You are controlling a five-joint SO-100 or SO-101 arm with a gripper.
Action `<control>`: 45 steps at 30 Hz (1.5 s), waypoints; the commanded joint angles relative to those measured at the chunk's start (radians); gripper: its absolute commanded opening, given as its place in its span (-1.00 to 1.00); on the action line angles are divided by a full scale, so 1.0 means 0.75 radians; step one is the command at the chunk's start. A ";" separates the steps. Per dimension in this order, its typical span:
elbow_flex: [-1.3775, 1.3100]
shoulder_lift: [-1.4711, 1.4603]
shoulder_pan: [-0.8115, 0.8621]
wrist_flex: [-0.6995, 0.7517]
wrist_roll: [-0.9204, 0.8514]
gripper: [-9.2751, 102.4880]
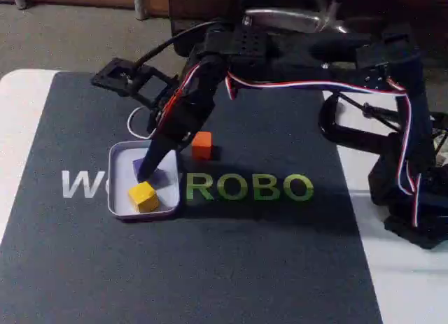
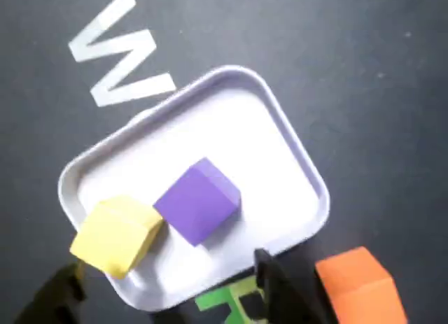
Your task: Move blocks one by one until all three blocks are in the tray.
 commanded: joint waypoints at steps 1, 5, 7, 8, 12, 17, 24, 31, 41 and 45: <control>-0.070 0.025 0.045 0.049 -0.006 -0.31; -0.059 0.084 0.090 0.133 -0.008 -0.32; -0.057 0.112 0.112 0.174 -0.018 -0.32; -0.057 0.123 0.127 0.194 -0.027 -0.32; -0.029 0.135 0.149 0.207 -0.059 -0.32; -0.029 0.145 0.170 0.202 -0.059 -0.32; 0.027 0.157 0.221 0.202 -0.108 -0.32; 0.117 0.213 0.280 0.200 -0.174 -0.33; 0.466 0.407 0.342 0.051 -0.309 -0.33; 0.489 0.403 0.348 0.027 -0.323 -0.33</control>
